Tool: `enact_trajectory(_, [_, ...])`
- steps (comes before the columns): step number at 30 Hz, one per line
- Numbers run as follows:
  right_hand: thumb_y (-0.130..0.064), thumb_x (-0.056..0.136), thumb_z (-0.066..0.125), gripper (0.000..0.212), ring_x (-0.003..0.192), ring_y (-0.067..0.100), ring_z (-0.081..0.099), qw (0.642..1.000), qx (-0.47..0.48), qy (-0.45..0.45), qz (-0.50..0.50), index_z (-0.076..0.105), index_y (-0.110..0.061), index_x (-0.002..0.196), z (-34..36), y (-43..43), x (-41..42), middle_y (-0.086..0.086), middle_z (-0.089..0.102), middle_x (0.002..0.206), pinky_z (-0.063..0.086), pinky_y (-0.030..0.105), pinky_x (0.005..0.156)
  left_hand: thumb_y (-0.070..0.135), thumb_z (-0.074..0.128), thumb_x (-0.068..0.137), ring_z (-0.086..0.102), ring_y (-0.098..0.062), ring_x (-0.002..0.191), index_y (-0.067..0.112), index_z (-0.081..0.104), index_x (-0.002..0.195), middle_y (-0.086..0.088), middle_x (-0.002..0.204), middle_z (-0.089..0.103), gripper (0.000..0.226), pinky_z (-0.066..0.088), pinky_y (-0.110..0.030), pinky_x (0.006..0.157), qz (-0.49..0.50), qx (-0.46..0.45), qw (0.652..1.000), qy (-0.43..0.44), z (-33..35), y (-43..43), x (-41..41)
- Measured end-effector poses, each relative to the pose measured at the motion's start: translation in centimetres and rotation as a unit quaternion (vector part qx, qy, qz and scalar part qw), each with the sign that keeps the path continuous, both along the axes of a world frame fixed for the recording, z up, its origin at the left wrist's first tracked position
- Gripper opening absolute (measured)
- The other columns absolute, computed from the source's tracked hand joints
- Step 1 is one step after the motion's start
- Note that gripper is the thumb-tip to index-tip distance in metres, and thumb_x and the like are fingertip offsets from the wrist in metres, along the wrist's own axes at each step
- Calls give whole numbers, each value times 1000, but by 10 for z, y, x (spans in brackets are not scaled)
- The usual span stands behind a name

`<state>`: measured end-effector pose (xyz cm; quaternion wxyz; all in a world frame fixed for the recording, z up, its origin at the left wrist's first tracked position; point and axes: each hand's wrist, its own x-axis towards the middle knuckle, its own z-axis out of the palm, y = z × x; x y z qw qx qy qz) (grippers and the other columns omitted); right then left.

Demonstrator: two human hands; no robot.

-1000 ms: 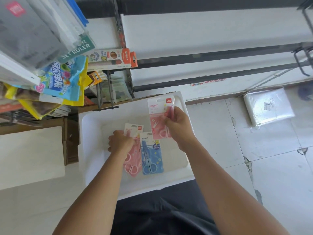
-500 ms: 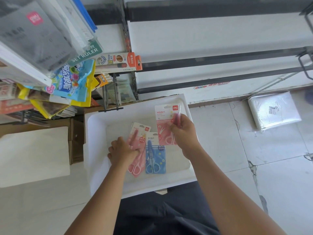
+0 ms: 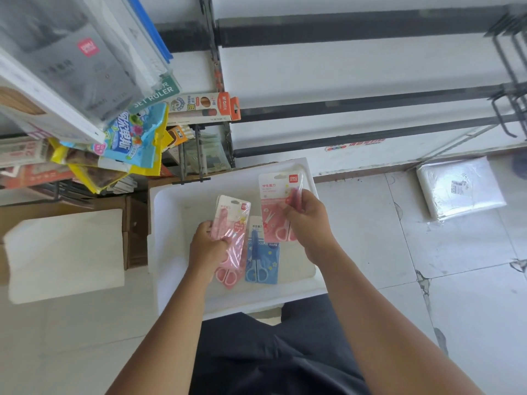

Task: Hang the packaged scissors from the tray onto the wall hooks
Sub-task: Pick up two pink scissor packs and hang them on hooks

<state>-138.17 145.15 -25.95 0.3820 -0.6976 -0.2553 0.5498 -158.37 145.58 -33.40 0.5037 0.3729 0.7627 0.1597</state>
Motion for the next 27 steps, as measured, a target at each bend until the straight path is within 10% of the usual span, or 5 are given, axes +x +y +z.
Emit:
enact_trajectory(21, [-10,95,69,15,58,12,71,971,204,58,110,60,-1,103,192,3,51,23,75,97,50,19,47,-9,64,85,74,-7,77,19,68,101,9,85,78,32,53,-21,60,83,249,948,-177,257,-23,37])
enact_trajectory(27, [-11,94,70,18,74,36,76,961,257,59,83,63,-4,109,258,-8,61,15,78,94,58,61,66,-8,65,86,75,-12,83,16,67,103,7,90,79,30,57,-26,72,66,325,921,-205,323,-22,53])
